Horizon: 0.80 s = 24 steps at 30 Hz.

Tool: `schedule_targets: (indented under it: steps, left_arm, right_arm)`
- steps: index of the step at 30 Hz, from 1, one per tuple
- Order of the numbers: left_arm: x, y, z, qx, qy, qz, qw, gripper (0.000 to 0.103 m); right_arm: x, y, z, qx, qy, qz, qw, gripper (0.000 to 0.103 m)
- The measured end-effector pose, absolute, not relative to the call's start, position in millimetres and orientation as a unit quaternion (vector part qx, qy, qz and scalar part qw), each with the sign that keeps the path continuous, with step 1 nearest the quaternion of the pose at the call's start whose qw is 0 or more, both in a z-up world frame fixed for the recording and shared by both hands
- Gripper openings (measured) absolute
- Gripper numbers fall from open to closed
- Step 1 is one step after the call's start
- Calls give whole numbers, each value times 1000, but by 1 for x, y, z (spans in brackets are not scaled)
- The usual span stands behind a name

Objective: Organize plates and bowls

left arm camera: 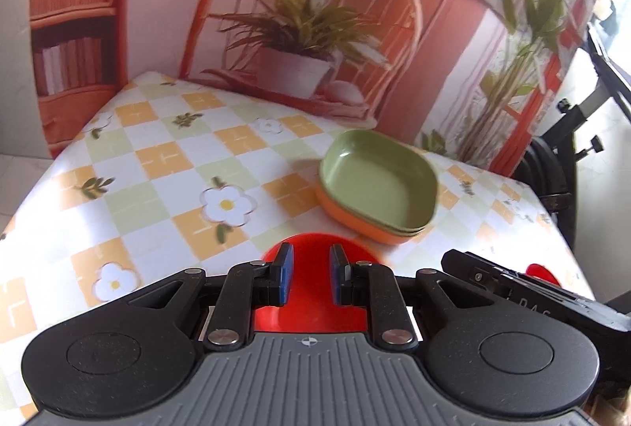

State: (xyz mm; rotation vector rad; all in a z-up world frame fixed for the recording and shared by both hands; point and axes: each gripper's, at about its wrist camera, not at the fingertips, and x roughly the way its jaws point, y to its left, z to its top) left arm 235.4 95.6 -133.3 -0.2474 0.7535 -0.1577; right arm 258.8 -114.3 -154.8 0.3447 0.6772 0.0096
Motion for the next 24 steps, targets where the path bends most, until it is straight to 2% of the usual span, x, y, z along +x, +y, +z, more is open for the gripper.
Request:
schedule_targets:
  steps: [8, 16, 24]
  left_arm:
    - [247, 26, -113, -74, 344, -157, 923, 21]
    - [258, -51, -119, -38, 333, -247, 909, 21]
    - [270, -106, -146, -15, 375, -282, 883, 21]
  right_arm:
    - [233, -175, -147, 180, 282, -55, 941, 17]
    - [208, -243, -154, 197, 261, -132, 936, 18]
    - [180, -301, -173, 224, 252, -204, 919, 21]
